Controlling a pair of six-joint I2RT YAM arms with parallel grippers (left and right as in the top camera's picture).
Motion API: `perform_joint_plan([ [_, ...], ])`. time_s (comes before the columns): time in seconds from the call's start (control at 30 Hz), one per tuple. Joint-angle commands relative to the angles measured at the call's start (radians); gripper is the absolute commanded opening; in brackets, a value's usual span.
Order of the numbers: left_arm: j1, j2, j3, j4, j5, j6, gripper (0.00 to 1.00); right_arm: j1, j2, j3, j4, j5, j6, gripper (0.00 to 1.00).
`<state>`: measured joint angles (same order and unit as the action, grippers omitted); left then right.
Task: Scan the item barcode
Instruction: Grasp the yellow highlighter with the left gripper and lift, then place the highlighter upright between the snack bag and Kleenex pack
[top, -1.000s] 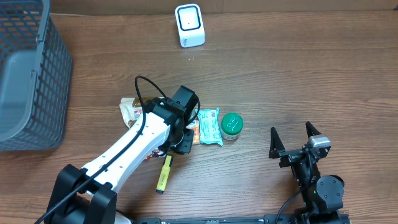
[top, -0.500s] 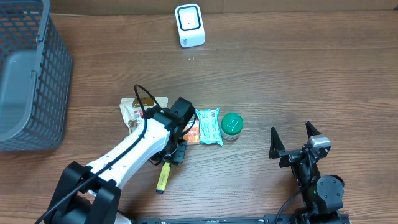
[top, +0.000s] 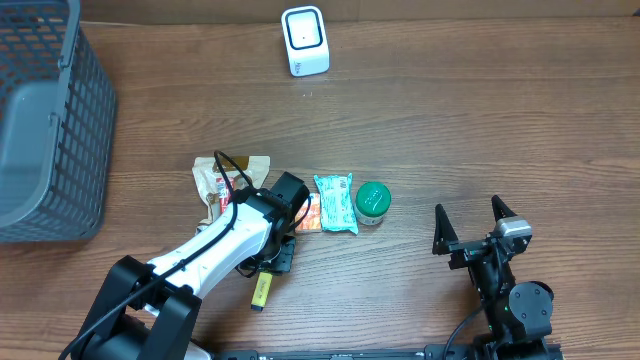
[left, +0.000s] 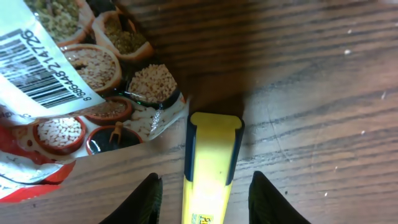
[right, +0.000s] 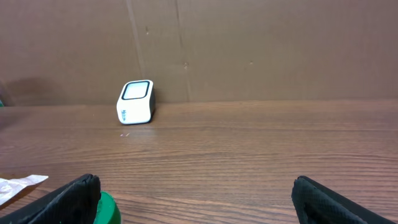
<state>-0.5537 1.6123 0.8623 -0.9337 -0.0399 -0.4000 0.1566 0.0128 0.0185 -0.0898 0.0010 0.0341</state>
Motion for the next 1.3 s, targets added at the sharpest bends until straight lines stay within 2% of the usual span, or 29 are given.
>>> perform_joint_plan([
  [0.0, 0.004, 0.002, -0.009, 0.011, -0.011, -0.043, 0.3, -0.006, -0.01, -0.011, 0.006, 0.005, 0.008, 1.0],
  [0.47, 0.003, 0.002, -0.01, 0.027, -0.008, -0.095, 0.21, -0.006, -0.01, -0.011, 0.006, 0.006, 0.008, 1.0],
  [1.07, 0.003, 0.003, -0.034, 0.082, 0.014, -0.109, 0.22, -0.006, -0.01, -0.011, 0.006, 0.005, 0.008, 1.0],
  [1.27, 0.003, 0.003, -0.038, 0.081, 0.014, -0.109, 0.19, -0.006, -0.01, -0.011, 0.006, 0.006, 0.008, 1.0],
])
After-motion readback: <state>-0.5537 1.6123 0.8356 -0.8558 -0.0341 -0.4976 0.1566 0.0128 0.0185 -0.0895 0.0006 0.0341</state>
